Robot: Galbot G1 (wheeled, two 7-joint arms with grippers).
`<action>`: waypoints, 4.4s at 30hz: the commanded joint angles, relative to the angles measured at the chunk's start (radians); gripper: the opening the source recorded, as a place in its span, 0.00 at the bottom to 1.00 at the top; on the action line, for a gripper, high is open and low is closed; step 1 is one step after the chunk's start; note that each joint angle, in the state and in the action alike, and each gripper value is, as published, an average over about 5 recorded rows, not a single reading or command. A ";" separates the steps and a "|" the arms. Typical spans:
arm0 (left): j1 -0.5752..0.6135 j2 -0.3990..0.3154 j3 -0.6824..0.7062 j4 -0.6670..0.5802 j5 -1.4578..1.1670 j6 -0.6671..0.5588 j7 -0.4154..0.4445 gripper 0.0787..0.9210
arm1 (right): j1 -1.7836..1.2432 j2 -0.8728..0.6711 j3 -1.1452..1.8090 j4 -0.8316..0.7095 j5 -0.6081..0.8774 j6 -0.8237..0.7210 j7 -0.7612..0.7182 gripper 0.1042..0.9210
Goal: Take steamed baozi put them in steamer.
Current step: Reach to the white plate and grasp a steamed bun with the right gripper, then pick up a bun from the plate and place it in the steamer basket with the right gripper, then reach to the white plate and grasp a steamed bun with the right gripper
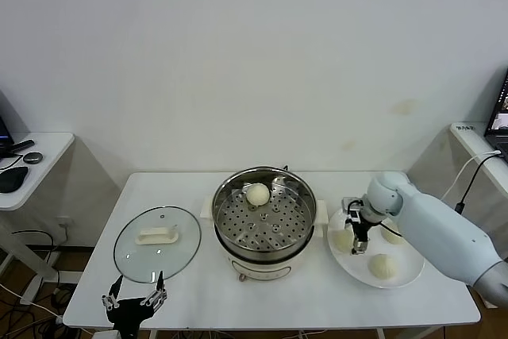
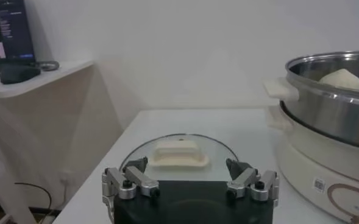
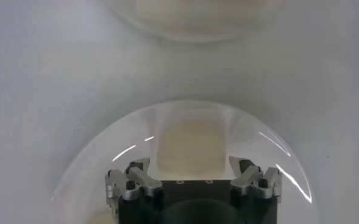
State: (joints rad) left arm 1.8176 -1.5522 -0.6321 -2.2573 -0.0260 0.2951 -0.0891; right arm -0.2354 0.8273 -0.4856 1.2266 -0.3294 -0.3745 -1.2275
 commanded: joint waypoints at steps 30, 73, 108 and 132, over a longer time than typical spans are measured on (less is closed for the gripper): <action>-0.064 -0.004 0.029 -0.002 0.011 -0.005 -0.004 0.88 | 0.642 -0.138 -0.364 0.178 0.401 -0.085 -0.116 0.55; -0.116 0.003 0.052 -0.052 -0.054 0.000 -0.008 0.88 | 0.598 0.555 -0.626 -0.066 0.542 -0.352 0.062 0.56; -0.073 0.001 0.048 -0.051 -0.047 0.015 0.003 0.88 | 0.503 -0.366 -0.196 0.278 0.338 0.050 -0.125 0.88; -0.044 -0.009 0.033 -0.028 -0.045 0.022 0.007 0.88 | -0.122 -0.234 0.115 0.126 0.018 0.289 -0.141 0.88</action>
State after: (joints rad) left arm 1.7695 -1.5616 -0.5985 -2.2912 -0.0716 0.3164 -0.0820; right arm -0.2487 0.5783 -0.4268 1.3725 -0.2561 -0.1401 -1.3600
